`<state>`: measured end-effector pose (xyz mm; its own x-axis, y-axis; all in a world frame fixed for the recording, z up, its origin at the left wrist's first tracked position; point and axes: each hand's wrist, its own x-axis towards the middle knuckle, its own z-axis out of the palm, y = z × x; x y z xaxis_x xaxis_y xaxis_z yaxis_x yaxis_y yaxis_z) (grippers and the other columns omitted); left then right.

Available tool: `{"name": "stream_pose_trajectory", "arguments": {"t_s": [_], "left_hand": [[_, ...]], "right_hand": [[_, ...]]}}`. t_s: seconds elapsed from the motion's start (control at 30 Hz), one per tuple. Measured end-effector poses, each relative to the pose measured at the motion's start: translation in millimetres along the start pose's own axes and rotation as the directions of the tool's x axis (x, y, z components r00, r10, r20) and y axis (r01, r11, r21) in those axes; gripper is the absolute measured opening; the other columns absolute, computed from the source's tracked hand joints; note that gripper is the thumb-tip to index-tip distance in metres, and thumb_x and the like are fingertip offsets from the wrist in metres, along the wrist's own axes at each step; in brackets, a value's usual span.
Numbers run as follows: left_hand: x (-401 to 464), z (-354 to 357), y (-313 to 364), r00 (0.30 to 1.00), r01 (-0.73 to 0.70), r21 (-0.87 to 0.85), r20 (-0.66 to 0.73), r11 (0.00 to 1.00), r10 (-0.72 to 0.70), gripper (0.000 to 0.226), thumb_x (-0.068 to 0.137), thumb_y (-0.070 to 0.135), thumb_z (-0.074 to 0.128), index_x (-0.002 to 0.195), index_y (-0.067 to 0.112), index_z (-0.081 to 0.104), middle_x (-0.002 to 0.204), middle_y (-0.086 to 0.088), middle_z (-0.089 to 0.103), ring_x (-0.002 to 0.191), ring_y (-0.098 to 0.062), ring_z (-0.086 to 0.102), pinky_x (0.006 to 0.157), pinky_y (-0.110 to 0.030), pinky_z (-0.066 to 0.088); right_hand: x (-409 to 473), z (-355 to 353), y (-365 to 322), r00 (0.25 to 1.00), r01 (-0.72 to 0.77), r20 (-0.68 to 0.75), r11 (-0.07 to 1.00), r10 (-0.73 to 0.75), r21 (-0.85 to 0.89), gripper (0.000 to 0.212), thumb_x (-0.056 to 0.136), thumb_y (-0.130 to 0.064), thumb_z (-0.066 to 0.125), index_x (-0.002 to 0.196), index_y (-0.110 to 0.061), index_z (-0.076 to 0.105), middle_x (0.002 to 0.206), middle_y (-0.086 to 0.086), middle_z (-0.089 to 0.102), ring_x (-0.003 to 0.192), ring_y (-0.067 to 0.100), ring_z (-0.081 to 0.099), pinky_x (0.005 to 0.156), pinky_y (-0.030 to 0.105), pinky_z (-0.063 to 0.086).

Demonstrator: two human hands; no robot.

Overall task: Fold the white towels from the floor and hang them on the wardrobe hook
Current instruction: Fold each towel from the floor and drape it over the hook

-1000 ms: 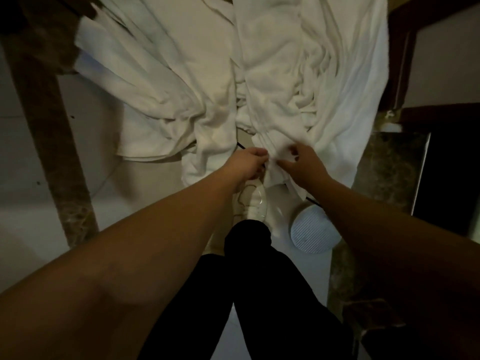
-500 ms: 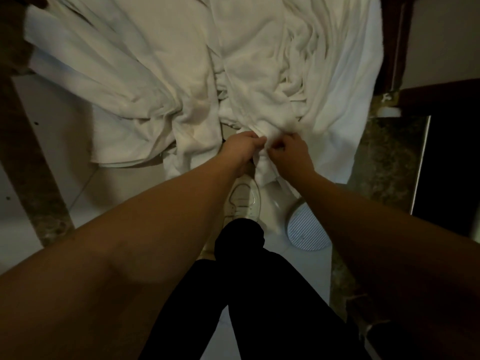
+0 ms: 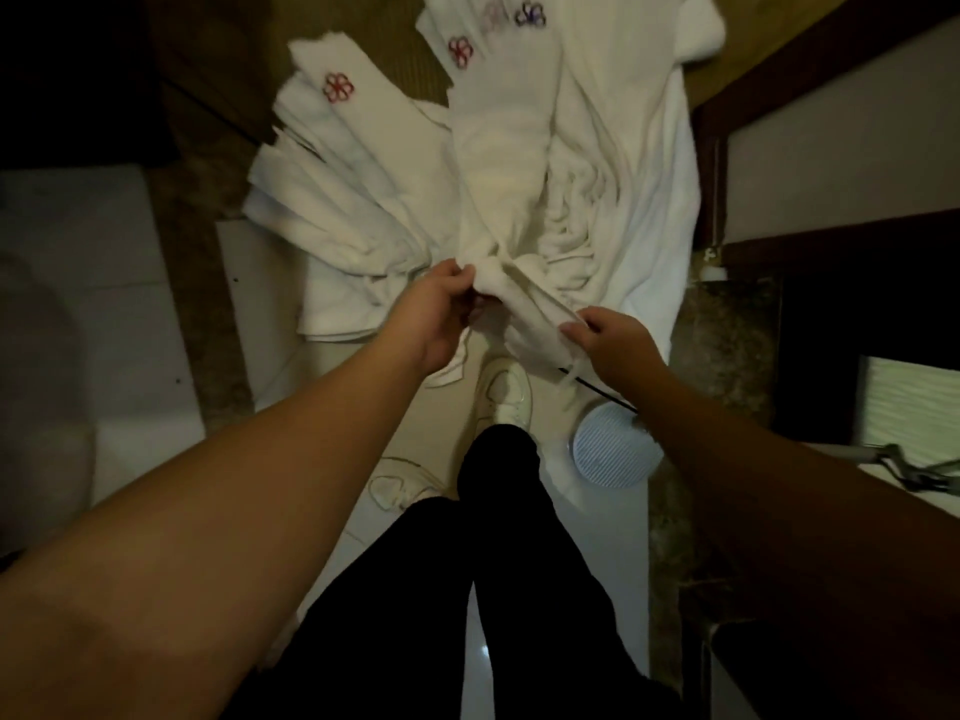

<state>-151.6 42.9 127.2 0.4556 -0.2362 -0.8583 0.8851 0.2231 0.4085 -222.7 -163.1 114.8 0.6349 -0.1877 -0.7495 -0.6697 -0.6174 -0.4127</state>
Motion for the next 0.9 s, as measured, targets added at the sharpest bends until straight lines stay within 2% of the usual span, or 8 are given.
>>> {"name": "stream_pose_trajectory", "arguments": {"t_s": [0.17,0.27,0.37,0.47,0.57,0.7,0.8,0.9], "left_hand": [[-83.0,-19.5,60.9,0.994,-0.056,-0.178,-0.1,0.982,0.039,0.021,0.104,0.006,0.038,0.114,0.003,0.056,0.103,-0.015,0.064,0.092,-0.027,0.061,0.092,-0.035,0.048],[-133.3,-32.6,90.7,0.985,-0.11,-0.229,-0.159,0.967,0.075,0.023,0.102,0.005,0.039,0.103,0.002,0.061,0.086,-0.009,0.074,0.087,-0.025,0.065,0.074,-0.028,0.058],[-186.8,-47.6,107.2,0.963,-0.18,-0.239,-0.242,0.954,0.121,0.022,0.102,0.007,0.044,0.096,0.003,0.064,0.074,-0.005,0.076,0.078,-0.019,0.07,0.061,-0.024,0.057],[-229.3,-56.8,115.8,0.925,-0.246,-0.217,-0.342,0.945,0.163,0.021,0.103,0.009,0.047,0.114,0.002,0.063,0.09,-0.007,0.073,0.08,-0.017,0.07,0.061,-0.023,0.057],[-288.4,-66.4,128.3,0.89,-0.32,-0.211,-0.402,0.923,0.217,0.023,0.1,0.004,0.048,0.117,0.002,0.064,0.084,-0.008,0.076,0.07,-0.015,0.073,0.058,-0.023,0.057],[-356.7,-79.1,139.0,0.809,-0.375,-0.016,-0.494,0.927,0.319,0.038,0.096,0.005,0.06,0.133,0.002,0.057,0.132,-0.021,0.061,0.116,-0.033,0.062,0.091,-0.032,0.046],[-415.7,-77.1,140.8,0.768,-0.431,0.034,-0.51,0.902,0.386,0.037,0.097,0.015,0.059,0.134,0.007,0.058,0.131,-0.02,0.06,0.116,-0.034,0.059,0.102,-0.04,0.048],[-477.0,-69.5,138.2,0.669,-0.537,0.153,-0.523,0.83,0.529,0.038,0.1,0.019,0.057,0.137,0.014,0.053,0.122,-0.01,0.061,0.103,-0.02,0.06,0.089,-0.035,0.053]], "right_hand": [[-62.7,-41.5,-48.4,0.994,0.014,-0.107,0.98,0.008,0.197,0.034,0.107,-0.035,0.047,0.121,-0.011,0.065,0.117,0.006,0.065,0.114,0.026,0.058,0.09,0.029,0.038],[-99.2,-60.0,-87.3,0.987,0.049,-0.161,0.958,-0.003,0.282,0.035,0.107,-0.038,0.044,0.127,-0.017,0.063,0.119,-0.001,0.062,0.119,0.024,0.056,0.098,0.032,0.041],[-138.5,-74.8,-126.7,0.985,0.07,-0.171,0.933,-0.01,0.352,0.048,0.106,-0.043,0.045,0.143,-0.014,0.055,0.141,0.003,0.058,0.127,0.024,0.053,0.112,0.042,0.042],[-170.5,-87.4,-157.9,0.987,0.107,-0.151,0.92,-0.053,0.378,0.046,0.106,-0.044,0.044,0.138,-0.015,0.058,0.139,0.003,0.059,0.118,0.019,0.055,0.103,0.038,0.045],[-214.0,-101.5,-197.8,0.991,0.129,-0.081,0.859,-0.103,0.495,0.036,0.107,-0.037,0.046,0.133,-0.016,0.06,0.132,0.004,0.064,0.116,0.021,0.062,0.099,0.039,0.052],[-278.1,-111.5,-247.0,0.976,0.081,0.067,0.629,-0.208,0.773,0.022,0.107,-0.013,0.046,0.119,-0.014,0.064,0.12,0.011,0.071,0.106,0.022,0.069,0.085,0.033,0.059],[-331.4,-113.0,-282.0,0.944,0.064,0.123,0.536,-0.306,0.842,0.025,0.106,-0.007,0.044,0.124,-0.01,0.061,0.12,0.013,0.069,0.105,0.023,0.068,0.091,0.039,0.057],[-385.4,-108.7,-312.1,0.899,0.055,0.178,0.505,-0.401,0.861,0.024,0.105,-0.004,0.043,0.118,-0.012,0.062,0.111,0.011,0.071,0.101,0.023,0.068,0.087,0.04,0.057]]}}
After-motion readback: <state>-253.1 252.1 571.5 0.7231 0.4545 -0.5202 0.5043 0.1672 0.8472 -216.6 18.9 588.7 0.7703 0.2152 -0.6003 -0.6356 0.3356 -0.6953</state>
